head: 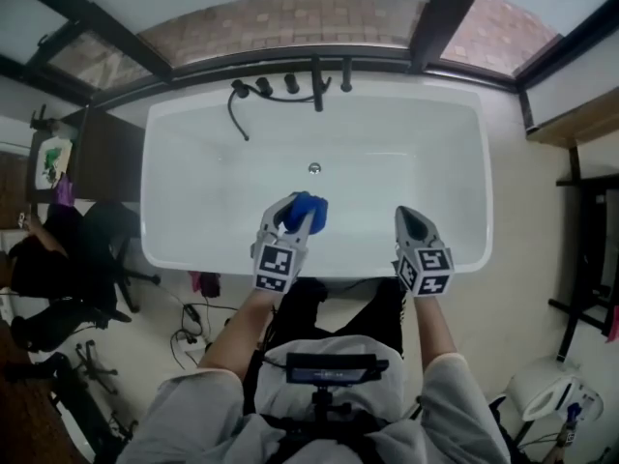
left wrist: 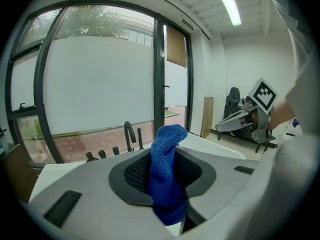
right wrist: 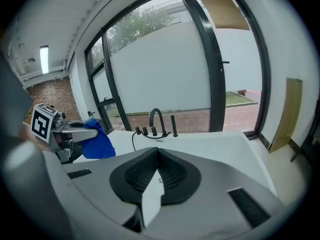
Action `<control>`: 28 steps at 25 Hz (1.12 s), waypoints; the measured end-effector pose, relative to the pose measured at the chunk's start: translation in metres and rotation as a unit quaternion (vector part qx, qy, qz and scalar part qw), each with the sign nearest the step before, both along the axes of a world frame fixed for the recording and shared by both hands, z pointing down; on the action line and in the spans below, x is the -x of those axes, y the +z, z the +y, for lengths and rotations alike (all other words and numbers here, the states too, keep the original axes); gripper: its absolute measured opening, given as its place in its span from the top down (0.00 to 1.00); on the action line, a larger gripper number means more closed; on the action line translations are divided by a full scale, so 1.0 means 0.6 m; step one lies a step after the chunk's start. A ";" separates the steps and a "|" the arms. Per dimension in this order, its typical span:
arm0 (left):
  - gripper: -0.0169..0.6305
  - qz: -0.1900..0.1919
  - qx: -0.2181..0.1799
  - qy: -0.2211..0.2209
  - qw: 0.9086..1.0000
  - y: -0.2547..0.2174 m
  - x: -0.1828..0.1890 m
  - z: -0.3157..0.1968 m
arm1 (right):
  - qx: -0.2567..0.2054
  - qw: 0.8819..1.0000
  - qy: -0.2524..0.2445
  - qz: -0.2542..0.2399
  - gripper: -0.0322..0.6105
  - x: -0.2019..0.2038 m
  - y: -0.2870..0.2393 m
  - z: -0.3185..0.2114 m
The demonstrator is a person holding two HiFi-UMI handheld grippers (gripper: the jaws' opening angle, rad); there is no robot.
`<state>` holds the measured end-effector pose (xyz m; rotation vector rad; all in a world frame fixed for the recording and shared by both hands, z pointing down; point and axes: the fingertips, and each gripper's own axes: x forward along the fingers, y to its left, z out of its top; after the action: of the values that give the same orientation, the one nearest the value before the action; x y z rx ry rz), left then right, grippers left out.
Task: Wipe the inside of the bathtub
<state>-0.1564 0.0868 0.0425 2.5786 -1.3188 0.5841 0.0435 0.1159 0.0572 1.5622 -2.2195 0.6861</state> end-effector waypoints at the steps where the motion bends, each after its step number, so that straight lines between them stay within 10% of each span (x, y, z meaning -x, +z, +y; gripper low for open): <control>1: 0.81 -0.002 -0.002 0.000 1.000 -0.015 0.011 0.013 | 0.000 1.000 0.005 0.000 0.95 -0.003 -0.013 0.014; 13: 0.81 -0.004 -0.029 -0.104 0.994 -0.119 0.104 0.134 | -0.009 1.000 -0.012 0.002 0.95 -0.078 -0.074 0.100; 28: 0.81 0.000 -0.048 -0.155 0.987 -0.160 0.000 0.309 | -0.041 0.998 -0.056 -0.008 0.95 -0.201 -0.122 0.244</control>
<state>-0.1563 0.2724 -0.0536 2.3692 -1.7421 0.4737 0.1642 0.2624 -0.0160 1.4620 -2.3532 0.5834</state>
